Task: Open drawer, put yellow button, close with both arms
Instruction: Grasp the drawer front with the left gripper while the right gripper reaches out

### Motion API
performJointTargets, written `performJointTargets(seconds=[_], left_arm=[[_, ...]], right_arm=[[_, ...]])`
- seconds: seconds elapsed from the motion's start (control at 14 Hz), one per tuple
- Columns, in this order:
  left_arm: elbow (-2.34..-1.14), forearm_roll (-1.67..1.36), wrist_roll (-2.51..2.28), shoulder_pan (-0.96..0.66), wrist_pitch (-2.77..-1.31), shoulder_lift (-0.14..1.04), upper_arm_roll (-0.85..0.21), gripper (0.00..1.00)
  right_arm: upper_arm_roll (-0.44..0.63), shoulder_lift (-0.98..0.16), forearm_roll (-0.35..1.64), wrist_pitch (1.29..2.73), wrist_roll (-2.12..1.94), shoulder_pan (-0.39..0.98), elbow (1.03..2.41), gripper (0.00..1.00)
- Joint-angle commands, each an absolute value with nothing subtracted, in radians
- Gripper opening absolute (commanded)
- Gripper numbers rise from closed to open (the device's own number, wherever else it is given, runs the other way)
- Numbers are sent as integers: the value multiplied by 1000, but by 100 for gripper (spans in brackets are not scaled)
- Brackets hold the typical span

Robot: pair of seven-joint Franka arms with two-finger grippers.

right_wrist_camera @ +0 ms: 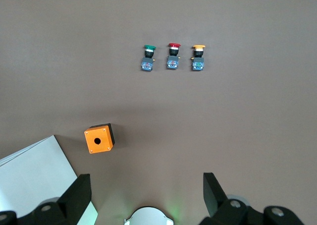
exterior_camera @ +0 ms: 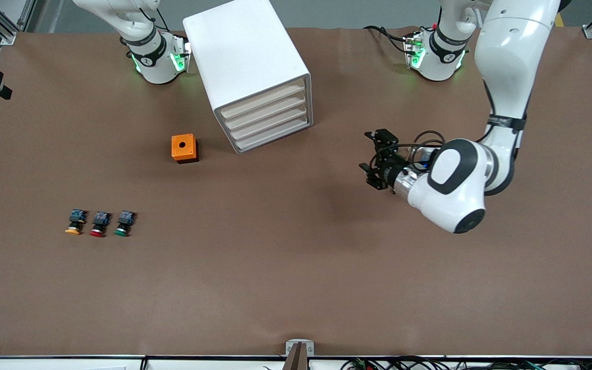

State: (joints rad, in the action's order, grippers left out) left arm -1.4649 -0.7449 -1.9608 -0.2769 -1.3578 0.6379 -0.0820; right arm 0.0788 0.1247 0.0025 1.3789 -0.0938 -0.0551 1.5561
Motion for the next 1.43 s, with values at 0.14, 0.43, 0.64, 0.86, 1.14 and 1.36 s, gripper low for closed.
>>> performJointTargets(seconds=[0.14, 0.43, 0.64, 0.86, 1.14, 1.36], left_arm=[[-1442, -856, -2008, -351, -1322, 716, -121, 100], [-1466, -931, -2031, -463, -1315, 738, -121, 100], [-1485, -977, -2043, -521, -1315, 747, -121, 100], [-1494, -1025, -2056, -557, -1319, 755, -120, 84], [-1493, -1057, -2059, -566, -1327, 776, -118, 61], [-1493, -1065, -2059, -583, -1327, 778, -120, 55]], right_arm=[[71, 118, -6, 1371, -107, -77, 1548, 100], [71, 13, -11, 1377, -107, -87, 1546, 100], [71, -53, -25, 1437, -109, -89, 1548, 100], [71, -139, -28, 1533, -109, -121, 1548, 100], [71, -233, -49, 1739, -112, -141, 1592, 100], [69, -273, -81, 1897, -147, -162, 1643, 100]])
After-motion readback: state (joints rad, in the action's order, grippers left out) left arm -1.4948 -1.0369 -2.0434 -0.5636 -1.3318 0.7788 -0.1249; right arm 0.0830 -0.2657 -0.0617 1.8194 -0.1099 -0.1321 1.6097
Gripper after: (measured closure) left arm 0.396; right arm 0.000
